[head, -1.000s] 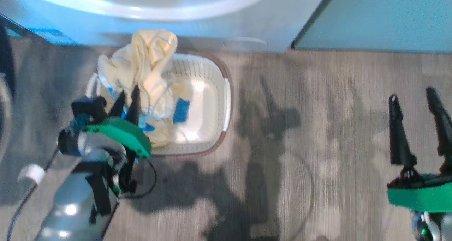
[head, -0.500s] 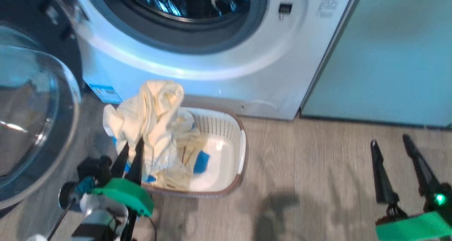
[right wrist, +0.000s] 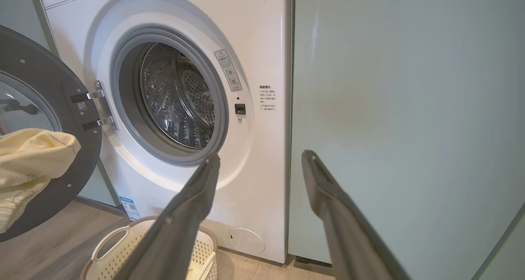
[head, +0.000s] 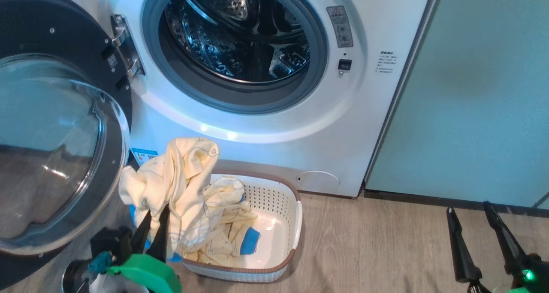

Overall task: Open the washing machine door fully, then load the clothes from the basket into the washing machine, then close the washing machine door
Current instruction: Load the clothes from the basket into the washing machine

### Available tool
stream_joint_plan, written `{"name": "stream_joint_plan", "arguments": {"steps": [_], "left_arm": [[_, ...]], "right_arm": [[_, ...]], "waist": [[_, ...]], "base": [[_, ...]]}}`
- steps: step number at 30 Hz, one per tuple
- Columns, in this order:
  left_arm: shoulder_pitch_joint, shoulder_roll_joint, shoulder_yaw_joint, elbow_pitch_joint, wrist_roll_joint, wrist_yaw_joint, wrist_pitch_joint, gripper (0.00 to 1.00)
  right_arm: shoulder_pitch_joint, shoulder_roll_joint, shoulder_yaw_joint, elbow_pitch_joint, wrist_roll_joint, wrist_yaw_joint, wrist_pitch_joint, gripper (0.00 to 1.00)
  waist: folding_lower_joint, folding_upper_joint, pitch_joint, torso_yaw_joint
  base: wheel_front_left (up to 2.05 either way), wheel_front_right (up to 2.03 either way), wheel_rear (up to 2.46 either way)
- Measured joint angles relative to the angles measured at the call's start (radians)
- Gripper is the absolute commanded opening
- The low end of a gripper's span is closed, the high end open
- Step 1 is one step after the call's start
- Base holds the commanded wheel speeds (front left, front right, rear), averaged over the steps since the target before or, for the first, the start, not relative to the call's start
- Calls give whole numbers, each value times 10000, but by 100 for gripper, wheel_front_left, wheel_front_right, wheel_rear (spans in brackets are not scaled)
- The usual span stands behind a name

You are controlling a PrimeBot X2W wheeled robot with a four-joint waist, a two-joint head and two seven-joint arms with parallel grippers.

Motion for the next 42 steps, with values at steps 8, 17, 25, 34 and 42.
{"name": "stream_joint_plan", "arguments": {"steps": [8, 17, 25, 34, 42], "left_arm": [[224, 113, 10, -514, 0, 209, 174, 0], [227, 161, 0, -658, 0, 307, 267, 0], [222, 163, -25, -742, 0, 336, 272, 0], [-246, 157, -77, -506, -17, 232, 247, 0], [-2170, 140, -73, 224, -209, -203, 188, 0]], "right_arm": [[103, 0, -25, -10, 96, 0, 0, 100], [101, 0, -40, -8, 178, 0, 0, 100], [89, 0, -44, -36, 186, 0, 0, 100], [16, 0, -56, -127, 205, 0, 0, 100], [-779, 0, -105, -376, 280, 0, -2, 100]], "waist": [[0, 0, -57, -152], [1, 0, 11, -206], [2, 0, 244, -185], [2, 0, 854, -242], [3, -1, 2057, -518]], "base": [[0, 0, 0], [0, 0, 0], [0, 0, 0], [0, 0, 0], [0, 0, 0]]}}
